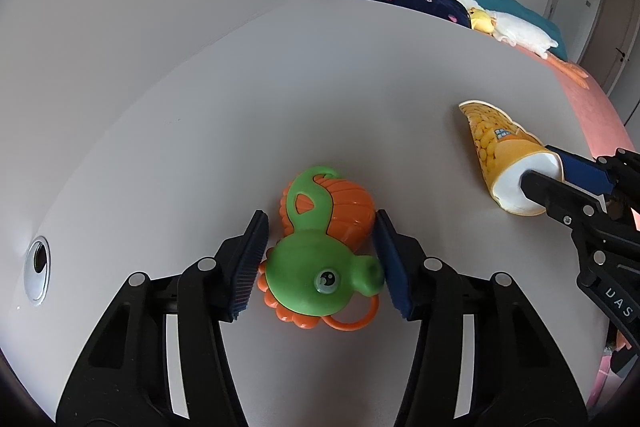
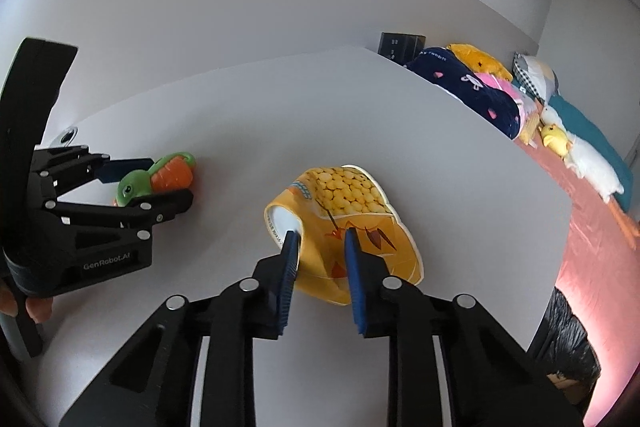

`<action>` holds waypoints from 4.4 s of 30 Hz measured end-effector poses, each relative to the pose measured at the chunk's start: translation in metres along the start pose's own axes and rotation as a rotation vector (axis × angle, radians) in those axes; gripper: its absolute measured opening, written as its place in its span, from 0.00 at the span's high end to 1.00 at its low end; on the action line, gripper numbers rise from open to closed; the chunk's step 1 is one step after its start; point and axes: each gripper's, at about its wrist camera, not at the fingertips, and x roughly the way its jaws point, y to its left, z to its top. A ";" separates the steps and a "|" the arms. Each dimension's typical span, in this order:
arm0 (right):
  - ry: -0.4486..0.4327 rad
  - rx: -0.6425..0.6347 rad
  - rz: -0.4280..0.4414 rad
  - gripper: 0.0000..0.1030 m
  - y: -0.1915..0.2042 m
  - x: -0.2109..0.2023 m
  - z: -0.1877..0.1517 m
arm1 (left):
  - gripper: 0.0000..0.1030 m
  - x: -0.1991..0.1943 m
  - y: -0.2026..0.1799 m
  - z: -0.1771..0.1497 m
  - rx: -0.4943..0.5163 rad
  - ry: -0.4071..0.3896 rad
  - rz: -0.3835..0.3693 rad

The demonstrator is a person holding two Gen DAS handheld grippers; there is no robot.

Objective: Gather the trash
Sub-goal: 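Grasp the green-and-orange turtle with the left gripper while the right gripper grasps the corn plate, then carry the turtle toy and corn plate over the black trash bag, then open the left gripper over the bag while the right gripper releases the plate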

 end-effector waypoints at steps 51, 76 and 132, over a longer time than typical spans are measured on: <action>-0.259 0.323 -0.057 0.84 -0.113 -0.168 -0.084 | 0.51 -0.085 -0.131 -0.008 0.049 -0.171 -0.076; -0.267 0.416 -0.128 0.83 -0.168 -0.191 -0.120 | 0.51 -0.083 -0.213 0.001 0.152 -0.161 -0.153; -0.253 0.726 -0.359 0.23 -0.267 -0.216 -0.191 | 0.06 -0.076 -0.318 0.004 0.338 -0.159 -0.287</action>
